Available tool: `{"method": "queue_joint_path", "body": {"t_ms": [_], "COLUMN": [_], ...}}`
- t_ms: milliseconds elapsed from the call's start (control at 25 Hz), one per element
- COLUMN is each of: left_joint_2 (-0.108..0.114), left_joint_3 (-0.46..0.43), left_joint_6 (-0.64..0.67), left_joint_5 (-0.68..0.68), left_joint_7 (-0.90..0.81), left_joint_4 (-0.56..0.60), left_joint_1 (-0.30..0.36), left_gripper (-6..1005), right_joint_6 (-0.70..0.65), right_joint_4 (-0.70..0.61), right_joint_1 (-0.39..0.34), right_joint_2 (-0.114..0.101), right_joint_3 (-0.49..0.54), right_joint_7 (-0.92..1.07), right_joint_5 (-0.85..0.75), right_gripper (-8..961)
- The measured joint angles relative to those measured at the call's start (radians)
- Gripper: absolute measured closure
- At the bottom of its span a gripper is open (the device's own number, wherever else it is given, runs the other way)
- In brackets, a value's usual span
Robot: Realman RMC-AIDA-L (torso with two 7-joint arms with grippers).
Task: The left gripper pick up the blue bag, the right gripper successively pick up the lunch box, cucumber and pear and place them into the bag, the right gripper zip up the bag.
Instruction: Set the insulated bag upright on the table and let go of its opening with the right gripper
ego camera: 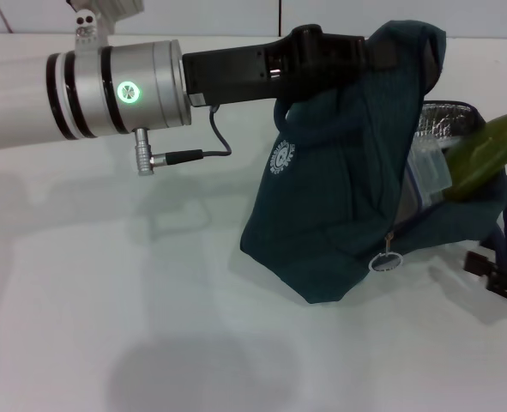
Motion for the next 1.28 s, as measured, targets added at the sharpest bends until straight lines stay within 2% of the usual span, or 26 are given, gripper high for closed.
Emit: {"method": "queue_joint_path", "body": {"t_ms": [200, 400, 520, 720, 960, 1280], "left_joint_2": [-0.001, -0.001, 0.000, 0.003, 0.012, 0.021], "left_joint_3": [0.000, 0.000, 0.000, 0.000, 0.000, 0.000], "left_joint_6": [0.002, 0.009, 0.009, 0.010, 0.011, 0.007], "left_joint_5": [0.000, 0.000, 0.000, 0.001, 0.001, 0.007], "left_joint_7": [0.009, 0.017, 0.026, 0.045, 0.062, 0.144], "left_joint_4": [0.000, 0.000, 0.000, 0.000, -0.008, -0.081], "left_joint_1": [0.000, 0.013, 0.021, 0.040, 0.065, 0.085], "left_gripper": [932, 932, 933, 933, 933, 932], "right_joint_6": [0.043, 0.050, 0.008, -0.102, -0.178, -0.411], "right_joint_4": [0.041, 0.047, 0.046, 0.059, 0.066, 0.002], "right_joint_1": [0.040, 0.018, -0.018, -0.064, -0.091, -0.066], "right_joint_2": [0.004, 0.005, 0.003, 0.001, -0.002, -0.003], "right_joint_3": [-0.008, 0.007, 0.007, 0.007, 0.007, 0.003], "right_joint_7": [-0.005, -0.006, -0.021, -0.118, -0.185, -0.184], "right_joint_5": [0.006, 0.104, 0.195, 0.325, 0.398, 0.446], "right_gripper": [570, 594, 814, 939, 946, 946]}}
